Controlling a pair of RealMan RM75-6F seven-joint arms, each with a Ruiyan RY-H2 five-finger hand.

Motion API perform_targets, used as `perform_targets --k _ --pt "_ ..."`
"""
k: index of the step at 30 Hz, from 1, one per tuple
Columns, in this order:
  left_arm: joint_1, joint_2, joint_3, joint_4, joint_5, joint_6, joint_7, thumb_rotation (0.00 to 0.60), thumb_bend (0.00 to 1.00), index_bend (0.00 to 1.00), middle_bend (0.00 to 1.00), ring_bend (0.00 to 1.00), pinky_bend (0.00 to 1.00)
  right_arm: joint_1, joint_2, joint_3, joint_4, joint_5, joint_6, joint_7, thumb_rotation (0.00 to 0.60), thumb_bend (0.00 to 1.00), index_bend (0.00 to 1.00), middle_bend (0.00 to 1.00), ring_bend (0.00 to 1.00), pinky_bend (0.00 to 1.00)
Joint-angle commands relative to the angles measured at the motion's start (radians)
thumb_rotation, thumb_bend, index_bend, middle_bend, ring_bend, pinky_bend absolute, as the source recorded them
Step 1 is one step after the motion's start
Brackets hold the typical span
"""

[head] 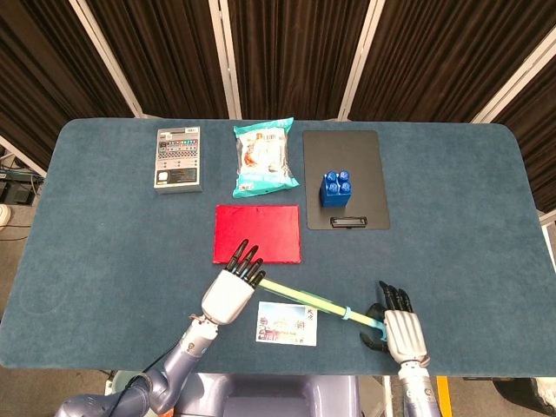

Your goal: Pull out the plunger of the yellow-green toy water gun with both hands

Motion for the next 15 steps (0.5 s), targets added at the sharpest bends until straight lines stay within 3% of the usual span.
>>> perform_targets --k 1,7,15 --pt "0.001 0.000 0.000 -0.002 0.002 0.006 -0.005 0.600 0.53 0.80 0.32 0.12 0.05 0.002 -0.005 0.003 0.008 0.005 -0.006 0.001 0.600 0.33 0.58 0.12 0.00 0.00" --pt "-0.002 0.007 -0.011 -0.008 0.003 0.027 -0.020 0.600 0.53 0.80 0.32 0.12 0.05 0.008 -0.022 0.014 0.025 0.003 -0.002 -0.013 0.600 0.39 0.71 0.20 0.00 0.00" --pt "0.000 0.044 -0.026 -0.055 0.007 0.070 -0.034 0.600 0.53 0.80 0.32 0.12 0.05 0.020 -0.019 0.031 0.016 0.005 0.005 -0.073 0.600 0.43 0.76 0.23 0.00 0.00"
